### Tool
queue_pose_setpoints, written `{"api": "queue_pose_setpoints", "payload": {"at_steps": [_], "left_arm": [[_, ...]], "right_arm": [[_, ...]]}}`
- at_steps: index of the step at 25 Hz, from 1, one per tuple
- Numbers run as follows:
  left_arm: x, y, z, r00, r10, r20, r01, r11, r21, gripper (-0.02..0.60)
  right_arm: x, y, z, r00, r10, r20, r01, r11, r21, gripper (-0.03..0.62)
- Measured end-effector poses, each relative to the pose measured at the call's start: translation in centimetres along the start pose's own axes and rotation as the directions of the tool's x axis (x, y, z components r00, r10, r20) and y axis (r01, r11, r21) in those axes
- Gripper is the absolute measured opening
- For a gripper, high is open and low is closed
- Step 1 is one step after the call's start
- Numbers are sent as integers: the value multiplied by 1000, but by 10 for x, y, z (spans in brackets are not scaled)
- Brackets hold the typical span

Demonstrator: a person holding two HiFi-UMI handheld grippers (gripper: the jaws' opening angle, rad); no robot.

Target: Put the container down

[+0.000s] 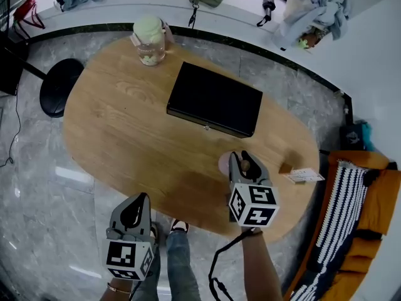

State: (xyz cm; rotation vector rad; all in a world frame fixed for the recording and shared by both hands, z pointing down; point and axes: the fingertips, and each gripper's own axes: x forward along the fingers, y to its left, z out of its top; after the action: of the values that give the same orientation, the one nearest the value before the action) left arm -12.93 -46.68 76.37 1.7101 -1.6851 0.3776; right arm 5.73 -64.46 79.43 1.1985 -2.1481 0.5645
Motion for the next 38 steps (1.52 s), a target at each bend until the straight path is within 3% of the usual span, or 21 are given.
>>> {"api": "queue_pose_setpoints", "payload": {"at_steps": [38], "left_arm": [[-13,2,-4,1000,-2,2,2,1000,7,-3]], "right_arm": [[-2,4,-1,999,-28,45,30,999,-44,115]]}}
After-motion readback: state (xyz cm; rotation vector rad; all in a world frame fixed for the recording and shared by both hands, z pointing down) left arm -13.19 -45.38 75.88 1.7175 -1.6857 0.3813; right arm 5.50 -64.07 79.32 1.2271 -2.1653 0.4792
